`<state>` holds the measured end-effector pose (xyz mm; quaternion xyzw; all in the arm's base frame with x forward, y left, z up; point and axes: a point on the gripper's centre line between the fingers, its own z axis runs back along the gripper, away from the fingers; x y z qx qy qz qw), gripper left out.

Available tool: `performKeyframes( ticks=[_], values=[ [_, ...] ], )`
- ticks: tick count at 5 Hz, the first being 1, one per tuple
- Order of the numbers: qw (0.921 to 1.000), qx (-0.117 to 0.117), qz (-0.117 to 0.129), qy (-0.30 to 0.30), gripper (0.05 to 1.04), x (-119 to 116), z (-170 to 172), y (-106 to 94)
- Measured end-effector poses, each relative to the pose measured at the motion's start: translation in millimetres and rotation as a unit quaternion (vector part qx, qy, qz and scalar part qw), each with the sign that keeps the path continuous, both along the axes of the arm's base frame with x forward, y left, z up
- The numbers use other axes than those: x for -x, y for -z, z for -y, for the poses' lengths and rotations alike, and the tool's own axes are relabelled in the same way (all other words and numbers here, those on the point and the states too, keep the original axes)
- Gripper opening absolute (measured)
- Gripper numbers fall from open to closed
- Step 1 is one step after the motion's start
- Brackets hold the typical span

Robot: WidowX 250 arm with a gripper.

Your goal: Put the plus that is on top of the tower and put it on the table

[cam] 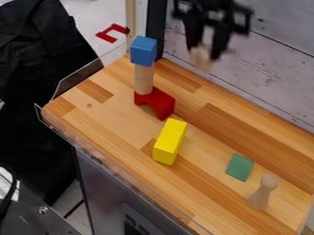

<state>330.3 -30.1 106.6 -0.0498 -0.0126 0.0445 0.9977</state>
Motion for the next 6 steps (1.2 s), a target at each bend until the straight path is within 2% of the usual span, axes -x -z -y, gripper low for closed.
performKeyframes(
  ticks=[1, 2, 3, 4, 5, 6],
  values=[
    [0.999, 0.016, 0.01, 0.04, 0.434, 4.8, 28.3, 12.3],
    [0.9969, 0.029, -0.027, 0.068, 0.434, 9.1, 45.6, 47.8],
    [0.9959, 0.031, -0.031, 0.079, 0.434, 6.5, 47.4, 63.9],
    [0.9956, 0.026, -0.014, 0.089, 0.434, 2.8, 49.8, 73.9],
    [0.9947, 0.031, -0.015, 0.097, 0.433, 5.3, 51.4, 87.4],
    [0.9945, 0.02, -0.009, 0.102, 0.434, 5.0, 47.8, 93.2]
  ],
)
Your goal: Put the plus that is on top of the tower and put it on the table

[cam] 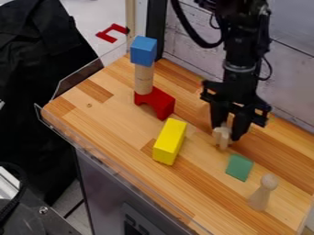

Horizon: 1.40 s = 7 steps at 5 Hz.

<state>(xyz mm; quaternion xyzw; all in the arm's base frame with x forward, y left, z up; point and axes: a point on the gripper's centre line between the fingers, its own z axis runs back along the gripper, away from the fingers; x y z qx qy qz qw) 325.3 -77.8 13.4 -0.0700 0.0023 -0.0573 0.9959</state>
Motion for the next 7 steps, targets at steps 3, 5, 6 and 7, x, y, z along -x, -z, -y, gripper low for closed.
performKeyframes(
  ticks=[3, 5, 6, 7],
  values=[
    [0.9996, 0.001, -0.028, -0.002, 0.815, 6.4, 0.6, 14.4],
    [0.9996, -0.019, 0.019, -0.01, 1.001, -2.6, -6.2, -34.4],
    [0.9977, -0.043, 0.05, -0.018, 1.001, -9.0, -15.5, -66.9],
    [0.9971, -0.054, 0.04, -0.036, 1.001, -11.2, -34.6, -76.2]
  ],
)
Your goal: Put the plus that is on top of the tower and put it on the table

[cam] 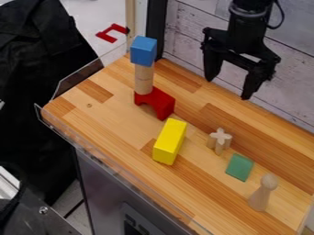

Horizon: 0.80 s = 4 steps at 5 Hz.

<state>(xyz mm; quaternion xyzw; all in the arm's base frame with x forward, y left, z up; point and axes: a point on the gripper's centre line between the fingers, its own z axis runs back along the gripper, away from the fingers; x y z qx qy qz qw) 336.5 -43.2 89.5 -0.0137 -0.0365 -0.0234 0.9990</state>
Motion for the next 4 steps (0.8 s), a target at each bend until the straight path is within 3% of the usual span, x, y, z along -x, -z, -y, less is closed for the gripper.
performKeyframes(
  ticks=[2, 3, 4],
  values=[
    [0.9987, -0.018, -0.014, -0.045, 1.001, 0.1, -35.4, -5.9],
    [0.9978, -0.014, -0.002, -0.065, 1.001, 1.4, -45.6, -17.6],
    [0.9958, 0.01, -0.013, -0.09, 1.001, 5.1, -43.2, -20.0]
  ],
)
